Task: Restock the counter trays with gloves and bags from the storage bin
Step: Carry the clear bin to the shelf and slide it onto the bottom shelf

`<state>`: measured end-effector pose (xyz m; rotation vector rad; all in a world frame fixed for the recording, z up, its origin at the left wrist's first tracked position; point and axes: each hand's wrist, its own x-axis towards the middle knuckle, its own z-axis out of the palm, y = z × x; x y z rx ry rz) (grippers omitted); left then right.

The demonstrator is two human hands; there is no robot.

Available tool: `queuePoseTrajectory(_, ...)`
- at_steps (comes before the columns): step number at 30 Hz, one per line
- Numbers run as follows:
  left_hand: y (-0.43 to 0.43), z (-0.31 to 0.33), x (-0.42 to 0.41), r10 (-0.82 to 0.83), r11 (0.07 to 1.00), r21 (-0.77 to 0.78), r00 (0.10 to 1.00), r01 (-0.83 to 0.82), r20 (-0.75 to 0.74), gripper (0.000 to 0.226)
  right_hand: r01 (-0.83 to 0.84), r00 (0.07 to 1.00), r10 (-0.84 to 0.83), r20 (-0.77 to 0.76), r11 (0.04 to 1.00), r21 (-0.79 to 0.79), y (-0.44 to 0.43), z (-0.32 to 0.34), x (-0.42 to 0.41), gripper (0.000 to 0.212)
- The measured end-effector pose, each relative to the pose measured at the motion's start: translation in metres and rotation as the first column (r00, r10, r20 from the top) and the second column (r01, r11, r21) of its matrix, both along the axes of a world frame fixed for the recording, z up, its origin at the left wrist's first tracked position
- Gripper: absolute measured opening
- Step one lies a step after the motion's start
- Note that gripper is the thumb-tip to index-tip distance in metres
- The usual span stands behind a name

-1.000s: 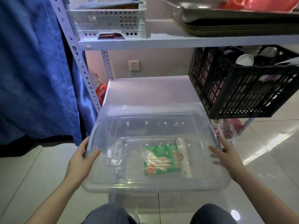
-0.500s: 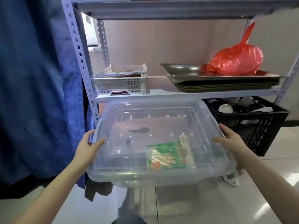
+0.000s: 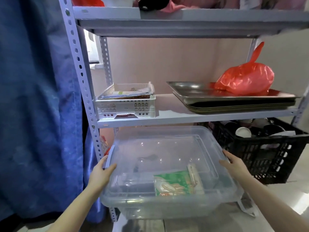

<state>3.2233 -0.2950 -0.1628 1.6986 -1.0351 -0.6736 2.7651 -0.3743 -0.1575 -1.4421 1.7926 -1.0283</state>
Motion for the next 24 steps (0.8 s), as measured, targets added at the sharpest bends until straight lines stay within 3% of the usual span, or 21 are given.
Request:
queuePoseTrajectory(4,-0.026,0.016,0.017,-0.035,0.999,-0.002,0.998,0.035,0.06,0.053,-0.011,0.992,0.016,-0.124,0.999,0.042,-0.036,0.016,0.022,0.056)
queuePoseTrajectory(6,-0.034,0.023,0.026,-0.115,0.992,0.079,0.94,0.095,0.32,0.062,-0.016,0.982,0.029,-0.187,0.997,0.07,-0.055,0.03,0.032,0.055)
queuePoseTrajectory(8,-0.033,0.032,0.026,-0.205,0.969,0.239,0.755,0.066,0.623,0.069,-0.001,0.973,0.021,-0.229,0.996,0.09,-0.072,0.042,0.039,0.052)
queuePoseTrajectory(11,-0.022,0.03,-0.004,-0.251,0.967,0.206,0.436,0.148,0.864,0.074,0.007,0.971,0.02,-0.239,0.994,0.111,-0.093,0.047,0.043,0.052)
queuePoseTrajectory(14,-0.014,0.02,-0.044,-0.278,0.899,0.151,0.27,0.41,0.922,0.072,0.005,0.978,0.019,-0.208,0.994,0.113,-0.102,0.041,0.043,0.053)
queuePoseTrajectory(19,-0.032,0.027,-0.047,-0.191,0.905,0.092,0.205,0.415,0.96,0.081,0.05,0.998,-0.049,0.034,0.999,-0.019,-0.105,0.035,0.031,0.048)
queuePoseTrajectory(21,-0.038,0.027,-0.045,-0.204,0.909,0.119,0.179,0.399,0.962,0.084,0.002,1.0,-0.002,0.011,0.999,-0.041,-0.1,0.032,0.028,0.045)
queuePoseTrajectory(24,-0.048,0.032,-0.046,-0.22,0.906,0.147,0.143,0.396,0.965,0.086,-0.122,0.981,0.111,-0.16,0.991,-0.061,-0.09,0.032,0.032,0.039)
